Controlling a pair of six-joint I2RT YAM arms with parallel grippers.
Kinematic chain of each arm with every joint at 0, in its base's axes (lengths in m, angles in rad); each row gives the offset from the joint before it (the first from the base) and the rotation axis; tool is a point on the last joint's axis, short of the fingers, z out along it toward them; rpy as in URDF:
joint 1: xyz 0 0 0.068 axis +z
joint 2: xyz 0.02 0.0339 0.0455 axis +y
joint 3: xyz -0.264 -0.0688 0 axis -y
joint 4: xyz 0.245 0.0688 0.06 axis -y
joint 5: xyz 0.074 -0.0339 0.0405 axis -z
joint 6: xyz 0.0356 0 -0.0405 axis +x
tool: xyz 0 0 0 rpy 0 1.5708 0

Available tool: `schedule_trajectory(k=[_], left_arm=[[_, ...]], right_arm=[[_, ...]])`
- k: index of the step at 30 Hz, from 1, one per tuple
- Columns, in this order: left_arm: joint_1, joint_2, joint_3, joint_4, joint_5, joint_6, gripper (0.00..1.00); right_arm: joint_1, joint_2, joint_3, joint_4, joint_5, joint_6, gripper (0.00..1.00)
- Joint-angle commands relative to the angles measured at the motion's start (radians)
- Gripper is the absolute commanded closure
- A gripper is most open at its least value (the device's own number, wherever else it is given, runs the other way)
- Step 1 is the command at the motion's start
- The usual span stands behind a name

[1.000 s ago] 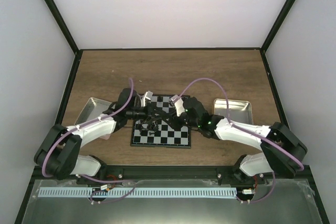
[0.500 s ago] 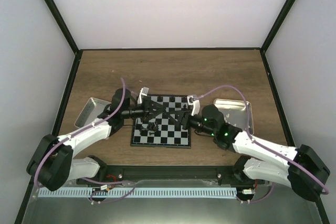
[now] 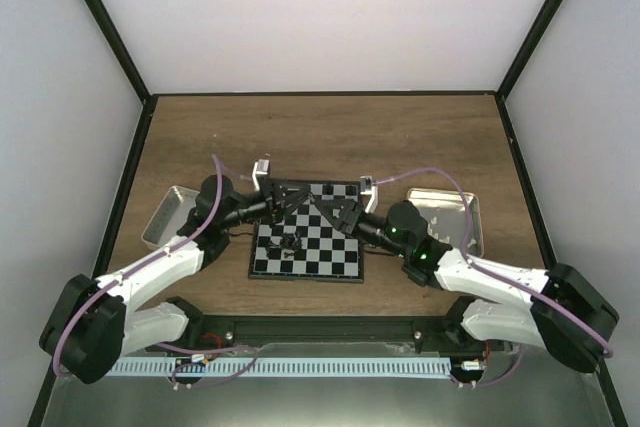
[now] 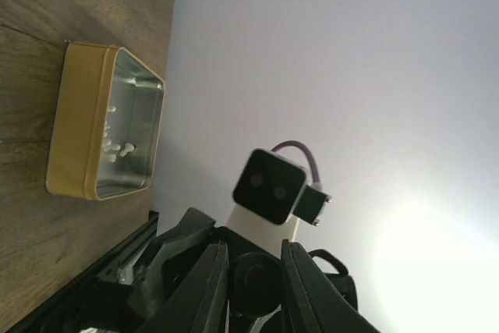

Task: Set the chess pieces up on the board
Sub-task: Place the chess piece on the chessboard.

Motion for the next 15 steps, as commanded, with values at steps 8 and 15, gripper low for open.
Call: schedule_trajectory(k=[8,15], left_arm=[[-0.003,-0.032,-0.041,0.07,-0.067,-0.106,0.85],[-0.003,-0.025,-0.056,0.092,-0.07,-0.12,0.85]], right_arm=[[-0.005,0.098,0.085,0.207,-0.015,0.095,0.64],[-0.005,0.148,0.121,0.211,-0.032,0.106,0.73]])
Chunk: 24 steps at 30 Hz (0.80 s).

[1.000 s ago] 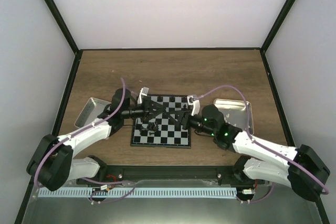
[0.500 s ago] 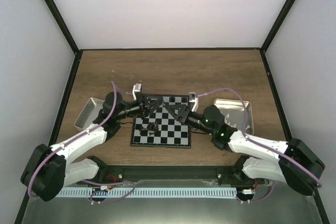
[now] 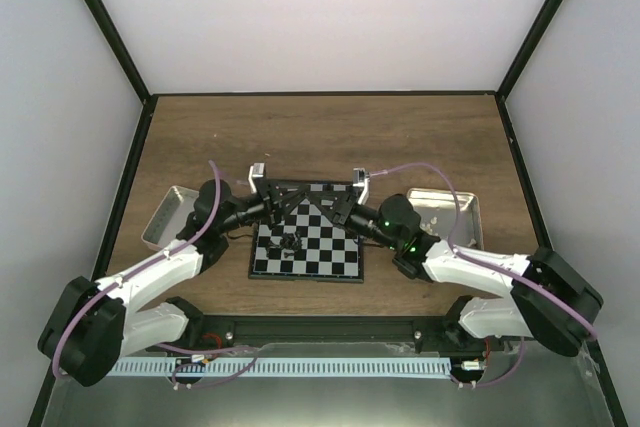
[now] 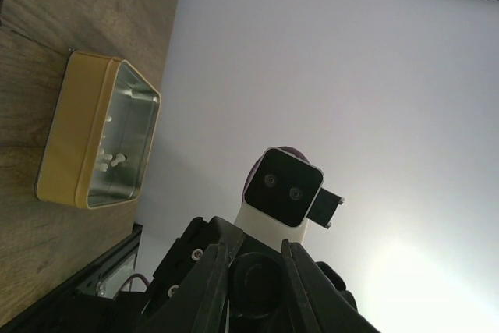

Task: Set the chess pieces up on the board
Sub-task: Place the chess piece on the chessboard.

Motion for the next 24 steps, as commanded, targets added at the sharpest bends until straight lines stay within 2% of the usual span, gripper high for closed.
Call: schedule_trajectory(k=[1,7,11,14,16,18,21,24], left_arm=[[-0.003,-0.005,-0.019,0.059,-0.008,-0.032,0.85],[-0.003,-0.003,-0.034,0.071,-0.012,-0.037,0.86],[-0.003,-0.01,-0.02,0.036,-0.02,0.025,0.8],[-0.003,-0.031,-0.009,-0.048,-0.042,0.103,0.69],[0.0,-0.047,-0.007,-0.12,-0.063,0.163,0.57],[0.006,-0.06,0.0,-0.217,-0.091,0.242,0.46],[0.029,-0.08,0.028,-0.377,-0.149,0.387,0.38],[0.072,-0.099,0.085,-0.571,-0.225,0.552,0.36]], right_arm=[[-0.005,0.025,0.072,0.042,-0.013,0.01,0.74],[-0.005,0.022,0.069,0.041,0.005,0.014,0.85],[-0.005,-0.008,0.091,-0.073,0.063,-0.015,0.95],[-0.005,-0.035,0.131,-0.215,0.099,-0.06,0.99],[-0.006,-0.047,0.168,-0.327,0.11,-0.115,0.99],[-0.016,-0.05,0.233,-0.518,0.117,-0.173,0.99],[-0.058,-0.036,0.301,-0.728,0.076,-0.283,0.99],[-0.115,0.015,0.388,-0.954,0.02,-0.421,0.99]])
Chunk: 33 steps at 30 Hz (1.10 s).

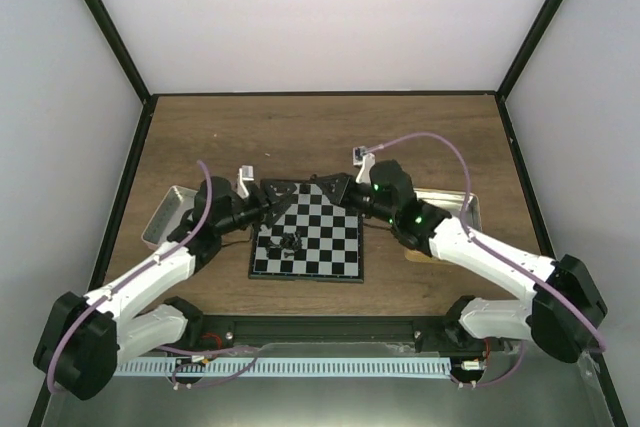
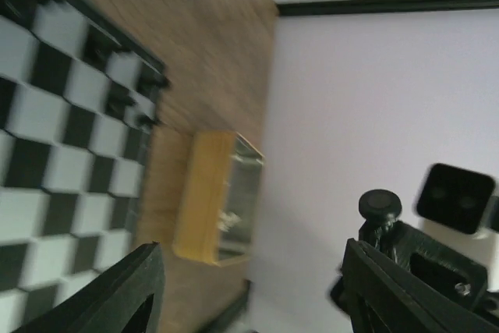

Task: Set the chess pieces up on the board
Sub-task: Place the chess piece on the chessboard.

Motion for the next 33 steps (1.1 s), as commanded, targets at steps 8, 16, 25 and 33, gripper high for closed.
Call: schedule_trajectory(k=[8,16,25,33], left_arm=[[0.09,-0.014,0.298,-0.64,-0.34,0.713,0.32],[0.09,0.018,0.439,-0.77,-0.461,0.949,0.31],[0.093,0.017,0.444,-0.784,-0.483,1.024,0.31],[0.093,0.01,0.43,-0.781,-0.485,1.029,0.31]], right_arm=[[-0.064,0.233,0.315,-0.943,-0.03,-0.511,0.99],[0.068,0.418,0.445,-1.249,0.128,-0.553,0.99],[0.091,0.572,0.51,-1.271,0.142,-0.598,0.95],[0.092,0.568,0.517,-1.238,0.125,-0.583,0.7]])
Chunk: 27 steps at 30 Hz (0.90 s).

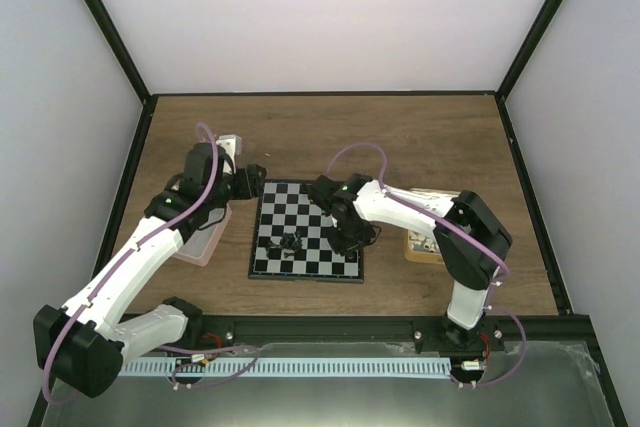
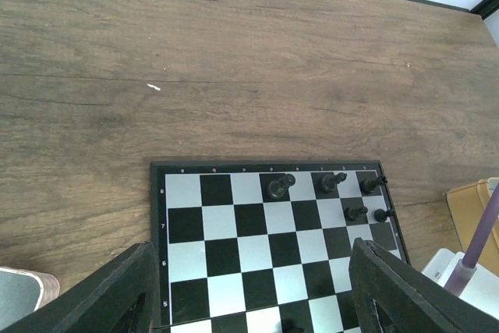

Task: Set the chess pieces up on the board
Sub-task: Place the chess piece on the chessboard, then pick up the chess piece from the chessboard.

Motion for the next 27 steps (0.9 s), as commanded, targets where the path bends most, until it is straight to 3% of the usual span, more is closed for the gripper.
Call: schedule_trajectory(k=[1,12,19,27], left_arm=[[0.007,-0.006,-0.001,-0.001,-0.013,0.023,0.31],[0.007,0.006,-0.011,0.011,-0.004,0.013,0.31],[0.007,0.013,-0.013,0.016,-0.006,0.012,0.31],[0.006,0.019,-0.017,0.023,-0.01,0.01,0.31]], right_arm=[[0.006,-0.018,0.015,0.009,-0.008,0.003,0.71],[0.011,-0.051,-0.068,0.031,-0.013,0.033,0.72],[0.013,-0.083,-0.05,0.073,0.024,0.053,0.96],[-0.024,-0.087,0.094,0.085,0.148,0.035,0.99]])
